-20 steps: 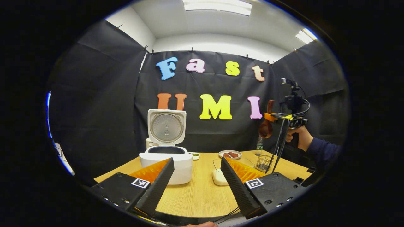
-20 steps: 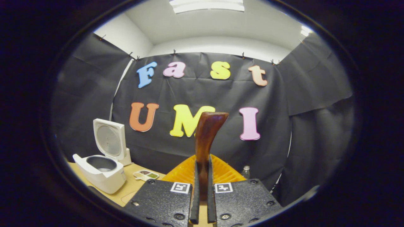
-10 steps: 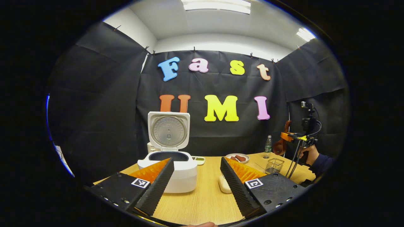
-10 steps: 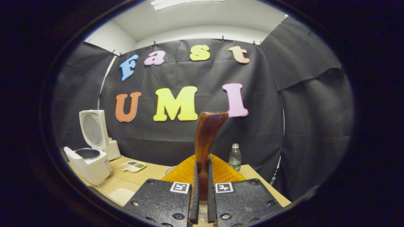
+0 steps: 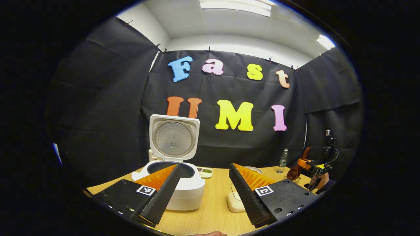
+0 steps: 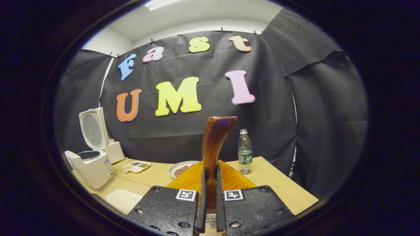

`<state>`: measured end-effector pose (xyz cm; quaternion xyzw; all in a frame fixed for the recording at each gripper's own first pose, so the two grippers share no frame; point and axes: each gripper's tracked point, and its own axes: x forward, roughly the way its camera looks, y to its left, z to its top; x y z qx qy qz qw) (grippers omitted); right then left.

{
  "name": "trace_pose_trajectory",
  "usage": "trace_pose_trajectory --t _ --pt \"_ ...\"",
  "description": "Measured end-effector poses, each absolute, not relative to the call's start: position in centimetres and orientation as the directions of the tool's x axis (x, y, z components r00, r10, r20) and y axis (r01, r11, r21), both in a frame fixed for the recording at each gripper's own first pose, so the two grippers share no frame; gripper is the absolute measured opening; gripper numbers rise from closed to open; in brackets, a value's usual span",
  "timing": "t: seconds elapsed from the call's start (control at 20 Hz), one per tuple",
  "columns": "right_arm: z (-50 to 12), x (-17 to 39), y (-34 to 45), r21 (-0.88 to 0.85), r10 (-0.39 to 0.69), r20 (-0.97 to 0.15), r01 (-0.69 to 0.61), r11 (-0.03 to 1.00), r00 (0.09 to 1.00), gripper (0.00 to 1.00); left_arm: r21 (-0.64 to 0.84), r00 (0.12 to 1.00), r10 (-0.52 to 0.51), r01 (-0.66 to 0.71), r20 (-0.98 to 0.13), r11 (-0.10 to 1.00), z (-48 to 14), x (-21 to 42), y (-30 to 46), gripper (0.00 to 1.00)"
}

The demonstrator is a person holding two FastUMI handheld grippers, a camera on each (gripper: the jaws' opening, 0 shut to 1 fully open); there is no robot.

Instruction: Close the left gripper, press the button to open the rice cooker; take a wooden spoon from the chopstick holder with the right hand, scoop a spoonful of rice and pour it into the rice cooker, then put the wooden spoon back into the chopstick holder.

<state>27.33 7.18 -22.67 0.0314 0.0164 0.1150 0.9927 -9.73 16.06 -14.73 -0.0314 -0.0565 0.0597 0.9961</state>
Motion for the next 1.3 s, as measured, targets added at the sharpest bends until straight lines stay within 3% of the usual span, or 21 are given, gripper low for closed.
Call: trace_pose_trajectory --t 0.1,0.2,0.35,0.4,0.85,1.1,1.3 --pt "-23.0 27.1 6.8 0.081 0.235 -0.038 -0.231 0.97 0.971 0.18 -0.068 0.983 0.151 -0.144 0.101 0.987 -14.6 -9.8 16.7 0.94" --pt "-21.6 26.5 5.6 0.109 0.199 0.006 -0.199 0.974 0.98 0.29 -0.062 0.978 0.177 -0.171 0.113 0.983 -14.3 -9.6 17.4 0.94" --pt "-19.2 25.0 3.4 0.084 0.111 0.085 -0.118 0.989 0.99 0.88 -0.063 0.968 0.223 -0.217 0.112 0.974 -14.3 -9.2 18.6 0.94" --pt "-18.7 24.4 3.1 0.086 0.094 0.092 -0.102 0.991 0.991 0.96 -0.062 0.965 0.239 -0.234 0.107 0.97 -14.3 -9.3 19.0 0.94" --pt "-18.0 21.9 3.0 0.066 0.11 0.109 -0.118 0.991 0.988 1.0 -0.076 0.95 0.288 -0.28 0.122 0.957 -13.3 -8.2 20.7 0.94" --pt "-17.7 20.5 4.8 0.061 0.191 0.106 -0.198 0.978 0.976 1.0 0.002 0.949 0.275 -0.278 0.156 0.96 -11.6 -7.4 22.0 0.94" --pt "-17.8 19.7 5.8 0.053 0.254 0.113 -0.261 0.964 0.961 1.0 -0.05 0.951 0.273 -0.268 0.143 0.962 -11.3 -6.2 21.5 0.94"
